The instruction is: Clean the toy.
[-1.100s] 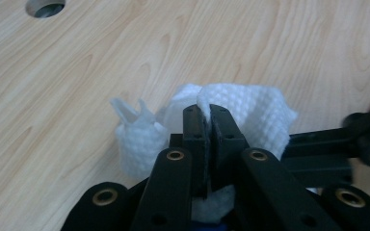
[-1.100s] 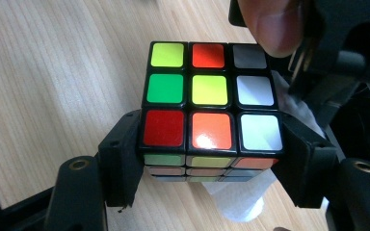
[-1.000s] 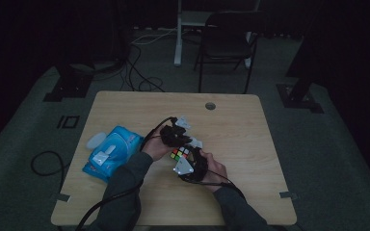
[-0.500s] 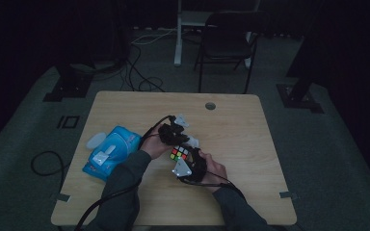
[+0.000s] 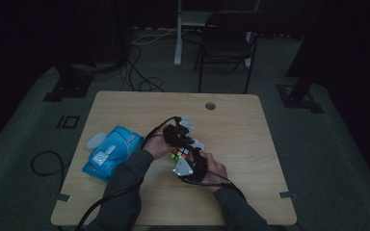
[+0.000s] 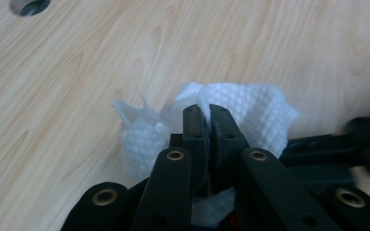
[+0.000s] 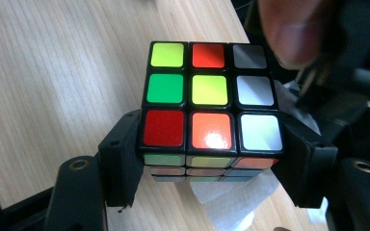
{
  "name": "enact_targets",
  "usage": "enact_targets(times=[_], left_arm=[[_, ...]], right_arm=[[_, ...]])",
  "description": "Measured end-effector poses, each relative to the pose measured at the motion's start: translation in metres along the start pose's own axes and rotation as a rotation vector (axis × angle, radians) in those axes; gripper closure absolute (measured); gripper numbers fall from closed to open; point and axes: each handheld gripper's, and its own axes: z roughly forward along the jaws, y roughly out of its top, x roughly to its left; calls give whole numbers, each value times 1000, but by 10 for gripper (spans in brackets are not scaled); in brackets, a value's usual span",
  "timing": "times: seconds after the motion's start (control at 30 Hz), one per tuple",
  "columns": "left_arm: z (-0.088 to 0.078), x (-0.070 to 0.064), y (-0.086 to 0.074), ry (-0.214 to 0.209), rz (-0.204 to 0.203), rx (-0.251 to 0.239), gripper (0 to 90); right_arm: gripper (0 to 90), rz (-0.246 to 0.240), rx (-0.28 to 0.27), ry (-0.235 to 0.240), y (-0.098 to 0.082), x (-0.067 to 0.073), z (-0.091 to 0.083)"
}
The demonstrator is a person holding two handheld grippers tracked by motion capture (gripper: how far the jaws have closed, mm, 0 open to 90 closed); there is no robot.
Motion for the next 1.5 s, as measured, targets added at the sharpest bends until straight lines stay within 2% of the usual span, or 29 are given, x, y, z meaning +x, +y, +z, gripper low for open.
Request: enact_targets(times=[0.17, 0.2, 0.23, 0.33, 0.4, 0.6, 0.73, 0.83, 0.9, 1.07, 1.2, 1.23, 1.27, 1.4, 1.43, 1.5], left_arm=[[-1, 8, -5, 42, -18, 12, 878], [-1, 8, -5, 42, -18, 12, 878], [-3, 11, -8, 53, -38, 9, 878], [-4, 12, -9, 57, -47, 2, 878], [-5, 9, -8, 62, -31, 7, 878], [-10, -4, -1, 37, 13, -16, 878], [-14, -9, 0, 59, 21, -38, 879], [-18, -10, -2, 62, 14, -57, 879], [-20, -8, -5, 69, 13, -47, 879], [-22, -2, -13, 100, -17, -55, 879], [-26, -3, -18, 114, -35, -79, 879], [-28, -5, -19, 118, -36, -99, 879], [-30, -7, -20, 123, -33, -104, 879], [-38, -14, -20, 132, -14, -141, 879], [-40, -15, -20, 135, -9, -145, 879], [-43, -16, -22, 144, -5, -153, 879]], right_arm=[[344, -12, 7, -4, 0, 1, 1], [344, -12, 7, -4, 0, 1, 1], [344, -13, 7, -4, 0, 1, 1], [344, -4, 6, -4, -1, 0, 1], [344, -9, 5, -3, -1, -1, 1], [344, 1, 14, -9, -3, -2, 2], [344, 4, 9, -15, -3, -3, 1], [344, 0, 5, -16, -3, -3, 0], [344, 7, 7, -17, -3, -3, 1], [344, 8, 16, -10, -4, -2, 2], [344, 4, 16, -2, -4, -3, 3], [344, 21, 11, 4, -5, -4, 3], [343, 49, -1, 25, -6, -6, 2], [344, 101, -19, 48, -7, -11, 2], [344, 128, -24, 65, -8, -14, 1], [344, 140, -29, 74, -9, -15, 1]])
